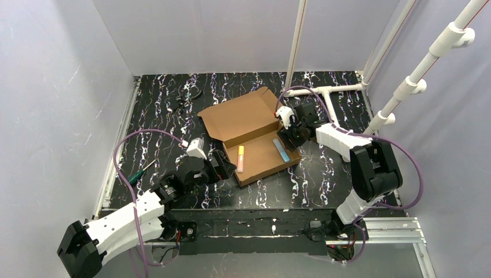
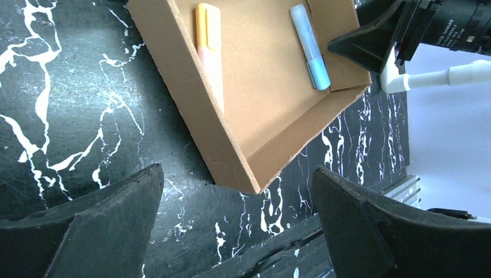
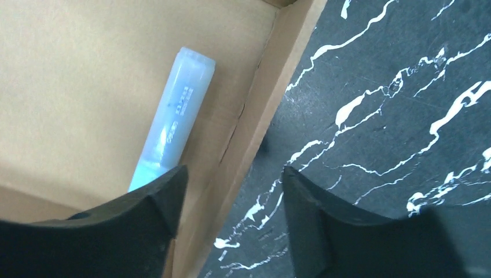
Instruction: Fold the paper box
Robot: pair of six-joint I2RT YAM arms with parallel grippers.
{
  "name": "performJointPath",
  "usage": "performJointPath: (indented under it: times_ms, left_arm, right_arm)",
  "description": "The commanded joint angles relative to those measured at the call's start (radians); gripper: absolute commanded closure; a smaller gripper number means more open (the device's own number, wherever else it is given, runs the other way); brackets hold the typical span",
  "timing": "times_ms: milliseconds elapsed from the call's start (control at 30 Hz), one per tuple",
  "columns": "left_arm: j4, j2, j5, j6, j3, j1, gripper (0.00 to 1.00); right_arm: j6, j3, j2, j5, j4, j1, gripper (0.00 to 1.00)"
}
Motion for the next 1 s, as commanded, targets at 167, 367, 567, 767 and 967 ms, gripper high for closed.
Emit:
performJointPath:
  times_ms: [167, 367, 567, 767, 967]
  left_arm:
    - [-0.078, -0.001, -0.09, 0.044, 0.036, 0.006, 0.02]
    - [-0.127, -0.001, -0.086, 0.156, 0.143, 0.088, 0.02]
    - [-0.119, 0.001, 0.233, 0.039, 0.13, 0.406, 0.02]
    - [-0.108, 0.017, 0.264, -0.137, 0.061, 0.434, 0.02]
    - [0.07, 0.116, 0.311, -0.228, 0.02, 0.507, 0.04]
  right_arm:
    - [0.127, -0.063, -0.035, 0.091, 0.17, 0.019, 0.8]
    - [0.187, -0.16, -0.106, 0.055, 0.238, 0.022, 0.99]
    - [0.248, -0.168, -0.12, -0.05, 0.255, 0.029, 0.89]
    - [0.226, -0.16, -0.142, -0.159, 0.238, 0.029, 0.36]
    - [0.137, -0.171, -0.221, -0.243, 0.19, -0.011, 0.09]
